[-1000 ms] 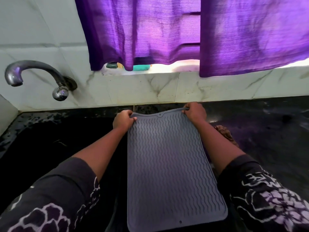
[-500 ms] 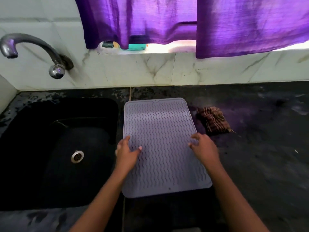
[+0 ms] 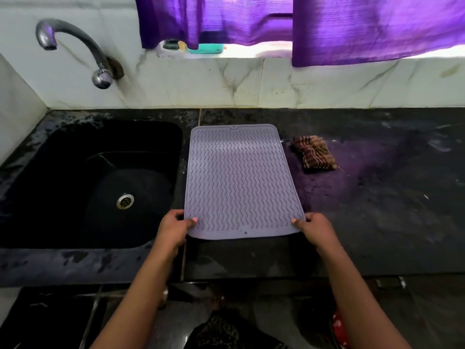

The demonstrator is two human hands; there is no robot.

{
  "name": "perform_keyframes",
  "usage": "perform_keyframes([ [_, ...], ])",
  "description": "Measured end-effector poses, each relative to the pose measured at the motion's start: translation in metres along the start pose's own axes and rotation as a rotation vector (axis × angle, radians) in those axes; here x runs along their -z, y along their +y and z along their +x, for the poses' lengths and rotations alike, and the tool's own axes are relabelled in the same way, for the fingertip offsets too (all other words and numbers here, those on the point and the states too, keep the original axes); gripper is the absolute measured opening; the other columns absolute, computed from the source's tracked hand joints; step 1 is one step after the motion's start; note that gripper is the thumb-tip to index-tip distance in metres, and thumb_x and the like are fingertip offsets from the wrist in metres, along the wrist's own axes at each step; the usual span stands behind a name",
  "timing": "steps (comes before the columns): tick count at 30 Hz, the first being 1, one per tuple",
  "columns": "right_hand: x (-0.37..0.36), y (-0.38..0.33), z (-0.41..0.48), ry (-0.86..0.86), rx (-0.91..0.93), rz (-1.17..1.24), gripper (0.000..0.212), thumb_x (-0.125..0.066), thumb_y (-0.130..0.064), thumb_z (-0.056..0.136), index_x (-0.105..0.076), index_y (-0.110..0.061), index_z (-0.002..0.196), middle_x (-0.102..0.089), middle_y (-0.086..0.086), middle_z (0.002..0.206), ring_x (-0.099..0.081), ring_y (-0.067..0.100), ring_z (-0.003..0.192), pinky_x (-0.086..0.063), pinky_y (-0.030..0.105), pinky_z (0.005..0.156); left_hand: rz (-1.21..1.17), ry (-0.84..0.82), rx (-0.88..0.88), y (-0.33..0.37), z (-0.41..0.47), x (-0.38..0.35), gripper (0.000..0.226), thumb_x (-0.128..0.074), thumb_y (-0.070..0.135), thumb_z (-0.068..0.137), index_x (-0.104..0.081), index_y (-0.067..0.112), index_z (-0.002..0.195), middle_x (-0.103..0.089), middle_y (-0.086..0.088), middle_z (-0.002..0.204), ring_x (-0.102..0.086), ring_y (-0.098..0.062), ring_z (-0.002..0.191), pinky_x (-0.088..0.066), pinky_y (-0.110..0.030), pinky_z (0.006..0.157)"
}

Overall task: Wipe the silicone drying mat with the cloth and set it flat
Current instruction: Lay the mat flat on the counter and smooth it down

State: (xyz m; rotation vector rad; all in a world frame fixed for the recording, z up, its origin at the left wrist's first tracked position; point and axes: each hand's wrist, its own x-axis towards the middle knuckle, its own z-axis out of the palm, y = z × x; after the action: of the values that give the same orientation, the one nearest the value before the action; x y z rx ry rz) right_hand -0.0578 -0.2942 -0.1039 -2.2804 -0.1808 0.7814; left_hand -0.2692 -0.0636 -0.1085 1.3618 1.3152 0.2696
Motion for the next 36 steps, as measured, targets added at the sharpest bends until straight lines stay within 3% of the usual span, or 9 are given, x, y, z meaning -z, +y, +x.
perform_keyframes([
  [7, 0.007, 0.006, -0.01, 0.003, 0.075, 0.088, 0.017, -0.061, -0.028, 0.087, -0.065, -0.011, 0.085, -0.06, 0.004, 0.067, -0.053, 0.014, 0.058, -0.043, 0.026, 0.055, -0.063, -0.033, -0.015, -0.013, 0.0, 0.006, 0.005, -0.065, 0.01, 0.086, -0.065, 0.01, 0.081, -0.067, -0.006, 0.081, -0.061, -0.014, 0.068, -0.049, -0.019, 0.046],
  [14, 0.012, 0.015, -0.028, -0.053, 0.118, 0.23, 0.011, -0.064, -0.021, 0.085, -0.067, -0.011, 0.085, -0.059, 0.001, 0.063, -0.05, 0.01, 0.056, -0.042, 0.021, 0.055, -0.159, -0.1, 0.049, -0.021, -0.008, 0.016, 0.003, -0.063, 0.007, 0.087, -0.064, 0.007, 0.085, -0.066, -0.006, 0.077, -0.059, -0.014, 0.066, -0.046, -0.014, 0.042],
  [19, 0.014, 0.034, -0.04, -0.064, 0.121, 0.06, 0.016, -0.064, -0.029, 0.084, -0.067, -0.015, 0.077, -0.063, 0.001, 0.062, -0.056, 0.011, 0.056, -0.044, 0.025, 0.057, -0.071, -0.11, 0.039, -0.033, -0.025, 0.022, 0.005, -0.064, 0.006, 0.086, -0.065, 0.008, 0.081, -0.068, -0.005, 0.078, -0.062, -0.014, 0.067, -0.049, -0.016, 0.045],
  [24, 0.011, 0.032, -0.044, -0.065, 0.109, -0.261, 0.023, -0.061, -0.037, 0.084, -0.063, -0.017, 0.074, -0.066, -0.001, 0.066, -0.062, 0.015, 0.064, -0.05, 0.032, 0.062, 0.239, -0.111, 0.057, -0.024, -0.037, 0.027, 0.019, -0.069, 0.018, 0.084, -0.065, 0.0, 0.086, -0.07, -0.015, 0.078, -0.063, -0.019, 0.059, -0.053, -0.021, 0.047],
  [27, 0.011, 0.015, -0.044, -0.012, 0.001, -0.72, 0.036, -0.058, -0.052, 0.082, -0.058, -0.016, 0.087, -0.061, 0.001, 0.078, -0.061, 0.018, 0.074, -0.049, 0.032, 0.064, 0.884, -0.036, 0.009, -0.004, -0.04, 0.035, 0.047, -0.067, 0.057, 0.076, -0.064, 0.011, 0.079, -0.069, -0.002, 0.066, -0.065, -0.015, 0.059, -0.053, -0.028, 0.058],
  [29, 0.016, -0.005, -0.036, 0.153, 0.019, -0.907, 0.054, -0.056, -0.061, 0.078, -0.052, -0.014, 0.104, -0.058, 0.004, 0.096, -0.06, 0.022, 0.088, -0.047, 0.035, 0.07, 1.186, 0.137, -0.14, 0.016, -0.03, 0.034, 0.065, -0.055, 0.08, 0.066, -0.059, 0.016, 0.081, -0.065, -0.001, 0.073, -0.063, -0.02, 0.068, -0.046, -0.028, 0.057],
  [31, 0.018, -0.037, -0.013, 0.266, 0.17, -0.886, 0.063, -0.051, -0.064, 0.079, -0.047, -0.013, 0.116, -0.055, 0.01, 0.112, -0.057, 0.027, 0.098, -0.046, 0.039, 0.076, 1.164, 0.179, -0.346, 0.046, -0.004, 0.022, 0.065, -0.05, 0.08, 0.069, -0.058, 0.019, 0.093, -0.063, -0.002, 0.083, -0.062, -0.021, 0.077, -0.045, -0.028, 0.059],
  [33, 0.011, -0.078, 0.026, 0.262, 0.341, -0.734, 0.056, -0.051, -0.056, 0.084, -0.047, -0.013, 0.119, -0.053, 0.01, 0.115, -0.054, 0.026, 0.099, -0.044, 0.04, 0.077, 1.073, 0.121, -0.584, 0.082, 0.039, -0.002, 0.058, -0.054, 0.064, 0.081, -0.055, 0.02, 0.119, -0.065, -0.004, 0.108, -0.06, -0.023, 0.1, -0.05, -0.037, 0.08],
  [36, -0.017, -0.132, 0.092, 0.149, 0.456, -0.585, 0.05, -0.05, -0.041, 0.089, -0.044, -0.011, 0.129, -0.046, 0.012, 0.131, -0.047, 0.028, 0.116, -0.043, 0.044, 0.093, 1.074, 0.027, -0.747, 0.124, 0.107, -0.036, 0.064, -0.053, 0.05, 0.088, -0.037, 0.016, 0.141, -0.044, -0.009, 0.144, -0.04, -0.027, 0.132, -0.031, -0.046, 0.11],
])
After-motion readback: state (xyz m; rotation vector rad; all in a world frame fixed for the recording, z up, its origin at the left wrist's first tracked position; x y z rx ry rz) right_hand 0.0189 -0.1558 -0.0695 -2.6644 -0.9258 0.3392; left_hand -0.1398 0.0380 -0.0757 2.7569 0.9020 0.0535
